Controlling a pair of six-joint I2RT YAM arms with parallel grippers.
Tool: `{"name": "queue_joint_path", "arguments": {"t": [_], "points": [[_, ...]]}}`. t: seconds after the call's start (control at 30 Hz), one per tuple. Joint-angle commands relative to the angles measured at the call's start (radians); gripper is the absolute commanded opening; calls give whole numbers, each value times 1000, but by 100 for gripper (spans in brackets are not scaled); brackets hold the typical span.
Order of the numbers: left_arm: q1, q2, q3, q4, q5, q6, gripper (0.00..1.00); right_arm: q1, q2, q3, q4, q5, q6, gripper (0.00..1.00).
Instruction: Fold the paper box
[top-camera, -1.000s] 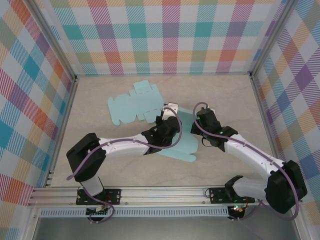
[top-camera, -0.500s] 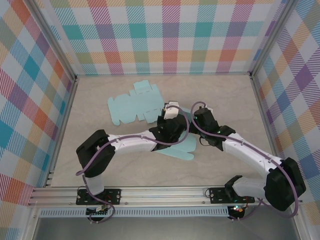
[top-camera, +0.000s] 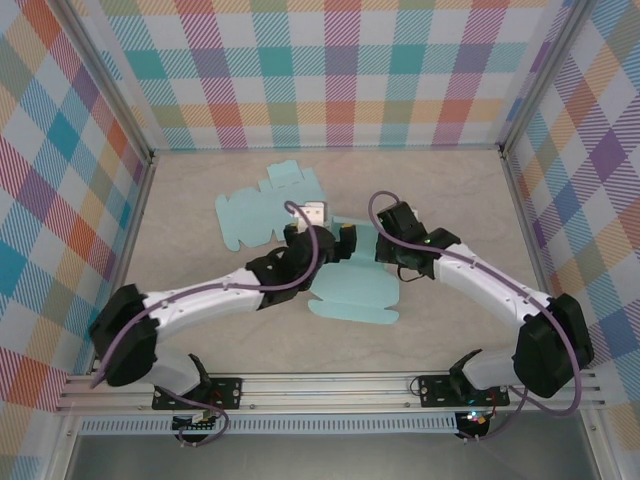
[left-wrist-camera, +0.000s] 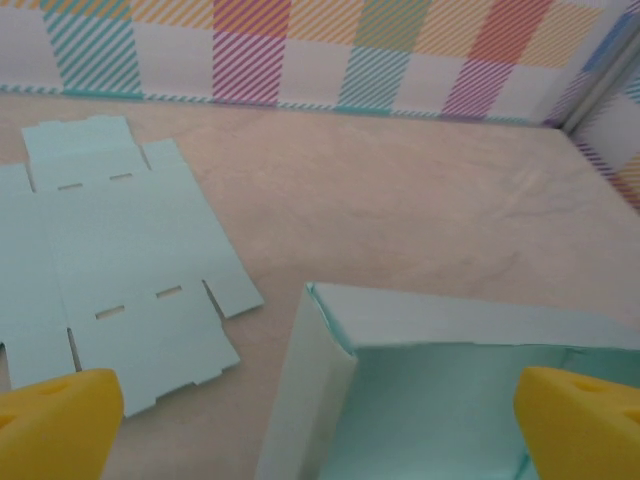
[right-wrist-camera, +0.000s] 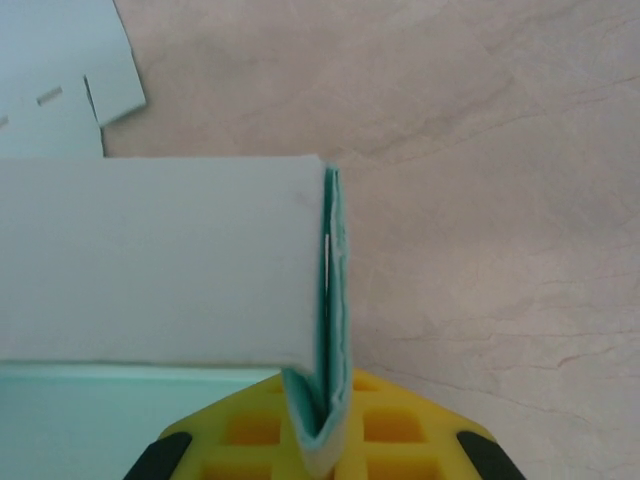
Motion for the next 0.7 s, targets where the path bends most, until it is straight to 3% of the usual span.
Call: {"name": "queue_joint_path", "arguments": {"t": [0.0,0.27,0.67], "points": [[0,-92,-47,-111,32,-118,100,-43,25,59,-149,-129,-79,0],[25,-222,-110,-206,-80,-156,100,-81,218,243,-441,-321,-268,0],[80,-322,-182,-257,-104,-200,100,-90,512,363,-500,-218,-324,0]]}}
